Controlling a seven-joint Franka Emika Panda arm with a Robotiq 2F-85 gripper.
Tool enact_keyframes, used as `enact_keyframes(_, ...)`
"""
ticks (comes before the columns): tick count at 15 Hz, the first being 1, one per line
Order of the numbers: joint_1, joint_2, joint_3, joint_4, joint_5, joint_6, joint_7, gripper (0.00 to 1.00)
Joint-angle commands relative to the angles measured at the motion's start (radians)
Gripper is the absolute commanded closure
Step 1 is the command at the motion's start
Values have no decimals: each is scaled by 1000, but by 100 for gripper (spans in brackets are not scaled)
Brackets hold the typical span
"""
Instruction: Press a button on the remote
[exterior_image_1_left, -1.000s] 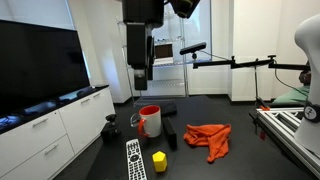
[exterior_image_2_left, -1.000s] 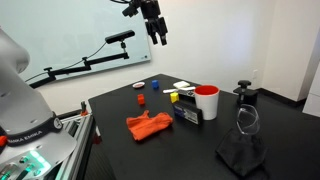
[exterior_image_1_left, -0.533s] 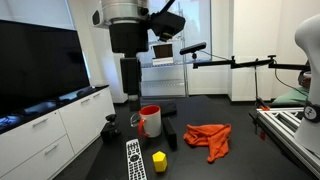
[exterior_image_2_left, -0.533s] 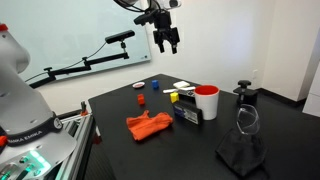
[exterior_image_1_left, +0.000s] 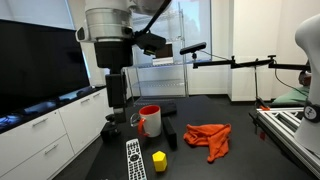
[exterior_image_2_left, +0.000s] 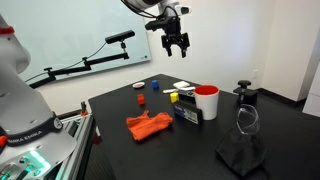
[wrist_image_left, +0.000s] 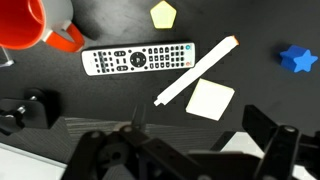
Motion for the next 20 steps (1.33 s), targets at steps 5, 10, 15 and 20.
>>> enact_keyframes(5,2,43,3,4,-28,18,27,0)
enact_keyframes(10,12,152,-6,48,-94,107,65,0)
enact_keyframes(15,20,224,-13,96,-139,125,94,0)
enact_keyframes(20,40,259,-33,142,-188,88,140,0)
